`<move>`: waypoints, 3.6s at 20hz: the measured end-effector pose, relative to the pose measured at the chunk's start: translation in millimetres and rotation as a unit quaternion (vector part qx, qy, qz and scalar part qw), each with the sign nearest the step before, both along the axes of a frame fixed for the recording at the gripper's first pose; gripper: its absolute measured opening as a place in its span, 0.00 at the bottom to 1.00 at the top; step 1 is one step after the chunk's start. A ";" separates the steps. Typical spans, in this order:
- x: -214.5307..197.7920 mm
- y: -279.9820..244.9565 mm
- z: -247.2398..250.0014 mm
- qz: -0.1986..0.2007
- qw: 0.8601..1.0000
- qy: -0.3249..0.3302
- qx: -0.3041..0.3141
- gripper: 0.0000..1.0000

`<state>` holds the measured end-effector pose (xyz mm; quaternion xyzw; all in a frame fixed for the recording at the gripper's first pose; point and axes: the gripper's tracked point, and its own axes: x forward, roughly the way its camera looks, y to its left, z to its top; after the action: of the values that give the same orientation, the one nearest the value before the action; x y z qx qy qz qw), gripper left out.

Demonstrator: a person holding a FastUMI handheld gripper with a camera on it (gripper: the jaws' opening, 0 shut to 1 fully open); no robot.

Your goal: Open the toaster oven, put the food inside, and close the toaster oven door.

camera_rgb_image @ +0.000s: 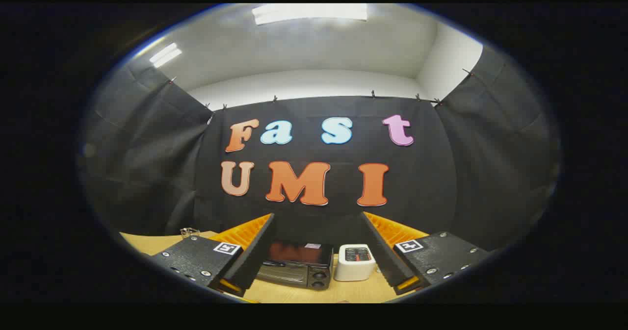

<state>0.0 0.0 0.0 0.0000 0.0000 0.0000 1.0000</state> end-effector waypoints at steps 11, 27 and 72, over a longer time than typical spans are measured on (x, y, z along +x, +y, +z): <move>-36.4 -14.2 34.3 -0.008 1.000 -0.023 -0.007 0.99; -26.6 -25.4 37.0 -0.034 0.999 -0.002 0.016 0.99; 109.2 165.5 -265.7 0.048 0.980 0.192 0.038 0.75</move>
<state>109.2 165.5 -265.7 0.0376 0.1919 0.0478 0.9795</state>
